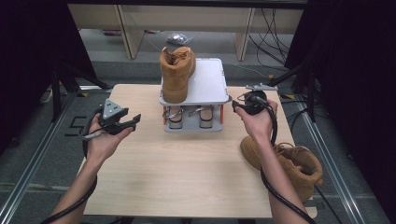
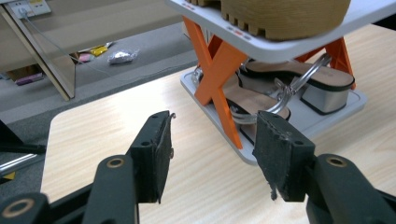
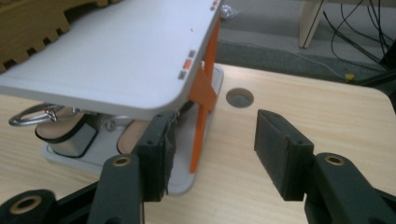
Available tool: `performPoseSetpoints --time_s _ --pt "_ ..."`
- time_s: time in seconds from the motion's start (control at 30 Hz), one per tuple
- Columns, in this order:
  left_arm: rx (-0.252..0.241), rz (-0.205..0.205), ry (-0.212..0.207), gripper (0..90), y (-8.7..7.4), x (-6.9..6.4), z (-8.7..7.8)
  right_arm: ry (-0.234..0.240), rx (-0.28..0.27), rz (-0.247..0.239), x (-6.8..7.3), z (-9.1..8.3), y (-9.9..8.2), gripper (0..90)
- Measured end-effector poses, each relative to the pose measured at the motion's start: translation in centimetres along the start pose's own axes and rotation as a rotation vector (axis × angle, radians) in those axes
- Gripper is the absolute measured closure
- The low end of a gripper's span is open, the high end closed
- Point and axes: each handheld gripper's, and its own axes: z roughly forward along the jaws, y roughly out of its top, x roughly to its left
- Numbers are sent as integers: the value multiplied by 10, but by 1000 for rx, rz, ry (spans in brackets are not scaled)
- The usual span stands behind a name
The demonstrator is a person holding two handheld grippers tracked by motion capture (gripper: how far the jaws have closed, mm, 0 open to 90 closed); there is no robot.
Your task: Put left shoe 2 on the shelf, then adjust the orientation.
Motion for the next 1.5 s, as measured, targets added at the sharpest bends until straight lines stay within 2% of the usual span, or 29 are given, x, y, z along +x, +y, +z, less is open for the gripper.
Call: performPoseSetpoints --time_s 0.27,0.37,0.4,0.43,0.57,0.63,0.73,0.87,0.93,0.97,1.07,1.2,1.27,1.37,1.47,1.5 --pt "7 -7 -6 461 -19 -8 -3 -15 63 7 -19 -7 -13 468" --pt "3 -11 -3 461 -26 -13 -4 -21 108 19 -27 -12 -18 462" --pt "4 -9 -1 461 -28 -14 -4 -19 104 -12 -34 -12 -19 461" --pt "4 -10 -6 461 -30 -16 -4 -13 102 -12 -37 -13 -21 459" --pt "4 -9 -7 461 -39 -22 -3 -31 131 24 -46 -19 -27 446" --pt "7 -11 -9 461 -44 -24 -2 -20 163 -23 -55 -22 -29 443" --pt "20 -15 -12 459 -50 -27 0 -34 199 20 -58 -27 -32 442" --pt "29 -27 -20 457 -58 -30 2 -33 224 -33 -72 -33 -34 435" --pt "30 -40 -20 456 -62 -31 3 -41 247 -23 -74 -36 -38 424" --pt "35 -42 -16 455 -63 -31 4 -53 270 32 -72 -38 -38 423" --pt "38 -49 -26 454 -67 -34 5 -47 281 -4 -79 -42 -42 423" --pt "40 -56 -28 453 -70 -35 5 -63 296 1 -84 -48 -47 422" --pt "40 -56 -31 453 -71 -36 4 -56 301 -41 -89 -51 -51 422" --pt "45 -57 -28 453 -72 -36 2 -66 324 -4 -91 -59 -53 420" --pt "44 -61 -29 452 -73 -35 1 -62 340 0 -96 -64 -56 417" --pt "45 -63 -28 452 -73 -35 1 -78 347 -3 -98 -67 -57 414"
